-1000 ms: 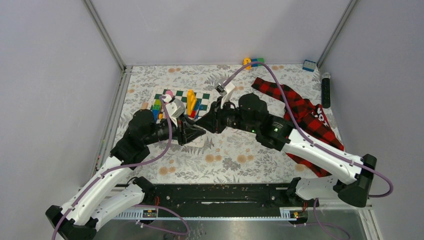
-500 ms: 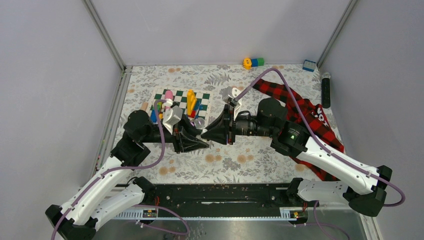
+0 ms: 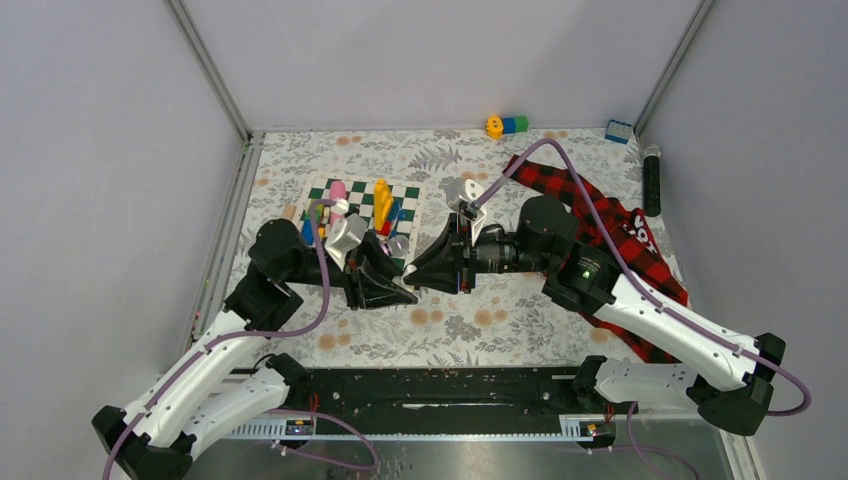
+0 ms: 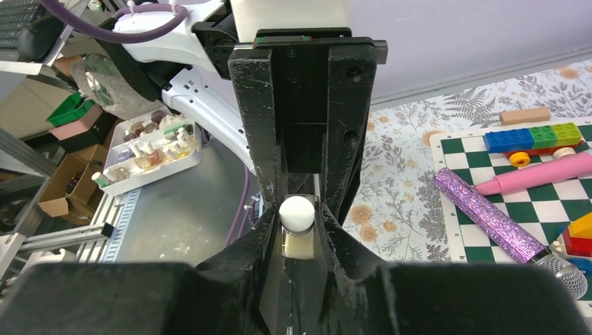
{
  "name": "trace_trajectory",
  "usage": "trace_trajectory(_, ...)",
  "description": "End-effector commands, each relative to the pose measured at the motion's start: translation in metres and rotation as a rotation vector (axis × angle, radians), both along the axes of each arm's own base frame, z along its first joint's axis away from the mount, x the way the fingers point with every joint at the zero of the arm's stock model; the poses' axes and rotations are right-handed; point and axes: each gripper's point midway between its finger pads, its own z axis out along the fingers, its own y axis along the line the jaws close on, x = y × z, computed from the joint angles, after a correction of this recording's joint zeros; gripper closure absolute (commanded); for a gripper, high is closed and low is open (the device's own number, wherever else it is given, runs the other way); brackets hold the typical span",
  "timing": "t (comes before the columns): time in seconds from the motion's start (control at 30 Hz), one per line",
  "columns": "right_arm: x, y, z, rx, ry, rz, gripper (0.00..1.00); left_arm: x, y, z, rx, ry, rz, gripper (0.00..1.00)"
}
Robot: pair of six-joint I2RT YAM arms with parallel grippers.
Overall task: Paint the nails
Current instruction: Unscrew the nail polish bottle.
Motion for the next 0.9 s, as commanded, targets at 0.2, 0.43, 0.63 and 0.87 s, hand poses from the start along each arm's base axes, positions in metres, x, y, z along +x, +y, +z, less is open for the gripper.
trace_trajectory(0.2,-0.046,-0.017,0.05,0.116,-0.085,0.229,1.0,-0.003,0.0,0.004,-0.019,0.001,-0.044,1.0)
trace_trajectory(0.43,-0.022,-0.015,0.036,0.079,-0.081,0.087,0.39,0.002,0.001,0.006,-0.034,-0.023,0.01,1.0)
trace_trajectory(0.63,0.005,-0.024,0.021,0.019,-0.084,-0.095,0.18,0.013,0.005,0.007,-0.037,-0.065,0.111,1.0)
trace_trajectory(0.87,0.053,-0.025,0.01,-0.015,0.075,-0.381,0.24,0.049,0.016,0.002,-0.011,-0.09,0.365,1.0)
